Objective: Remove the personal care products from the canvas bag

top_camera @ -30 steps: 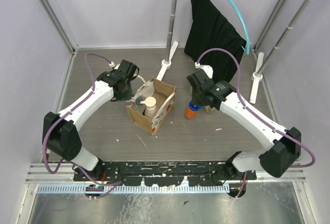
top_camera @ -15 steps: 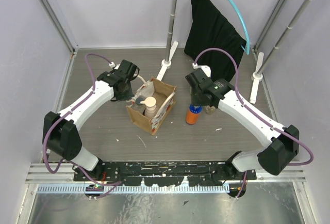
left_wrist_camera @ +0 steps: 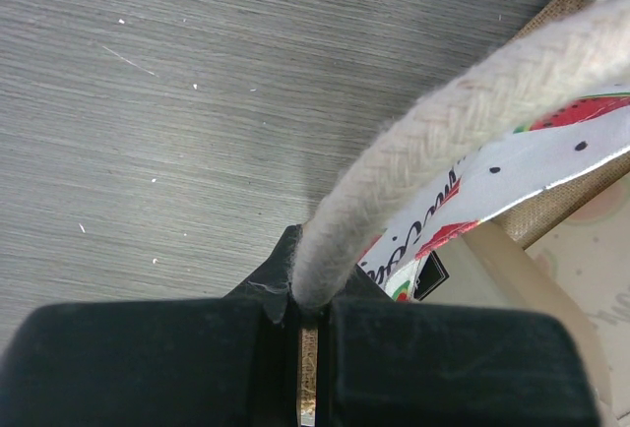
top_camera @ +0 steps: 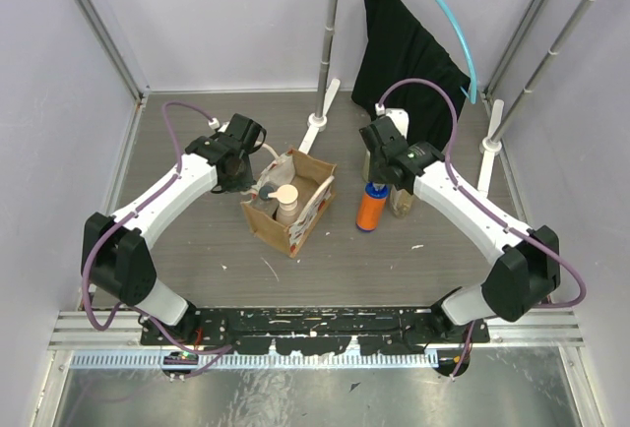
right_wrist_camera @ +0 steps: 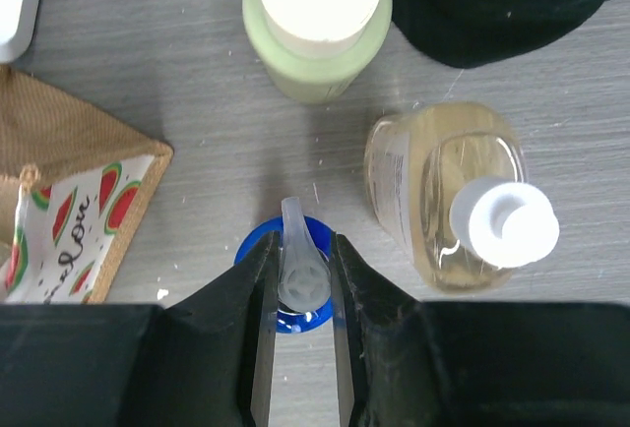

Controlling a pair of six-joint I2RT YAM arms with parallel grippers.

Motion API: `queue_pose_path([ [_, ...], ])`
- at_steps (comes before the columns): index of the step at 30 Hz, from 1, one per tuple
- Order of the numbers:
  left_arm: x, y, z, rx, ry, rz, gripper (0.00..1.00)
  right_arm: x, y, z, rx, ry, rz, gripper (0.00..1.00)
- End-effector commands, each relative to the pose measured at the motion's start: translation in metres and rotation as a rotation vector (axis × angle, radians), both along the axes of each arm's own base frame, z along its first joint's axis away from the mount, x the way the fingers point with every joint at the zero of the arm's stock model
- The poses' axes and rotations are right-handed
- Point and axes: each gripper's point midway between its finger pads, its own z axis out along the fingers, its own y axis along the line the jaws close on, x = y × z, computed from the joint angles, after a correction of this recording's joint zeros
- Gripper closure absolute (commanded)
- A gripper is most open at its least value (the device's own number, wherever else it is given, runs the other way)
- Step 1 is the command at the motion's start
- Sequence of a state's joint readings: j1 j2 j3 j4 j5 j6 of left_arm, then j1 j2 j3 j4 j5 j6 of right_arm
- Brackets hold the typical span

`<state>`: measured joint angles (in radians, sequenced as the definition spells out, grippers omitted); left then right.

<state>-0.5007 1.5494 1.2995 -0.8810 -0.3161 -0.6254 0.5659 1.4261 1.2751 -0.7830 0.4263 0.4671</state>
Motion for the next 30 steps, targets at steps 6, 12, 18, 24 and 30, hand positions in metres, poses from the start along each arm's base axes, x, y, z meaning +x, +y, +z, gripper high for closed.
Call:
queue_pose_path([
  [6, -0.012, 0.006, -0.007, 0.037, 0.057, -0.011, 1.00, 0.028, 0.003, 0.017, 0.036, -0.101, -0.018, 0.92],
  [12, -0.011, 0.005, -0.009, 0.036, 0.063, -0.013, 1.00, 0.026, 0.006, 0.028, 0.068, -0.122, -0.010, 0.93],
  [18, -0.010, 0.002, -0.010, 0.028, 0.068, -0.015, 1.00, 0.022, 0.003, 0.046, 0.092, -0.159, -0.010, 0.94],
  [24, -0.012, 0.002, -0.011, 0.023, 0.072, -0.016, 1.00, 0.015, 0.003, 0.062, 0.127, -0.188, -0.002, 0.95],
  [30, -0.011, 0.001, -0.011, 0.020, 0.070, -0.015, 1.00, 0.020, -0.004, 0.059, 0.085, -0.201, -0.019, 0.94],
])
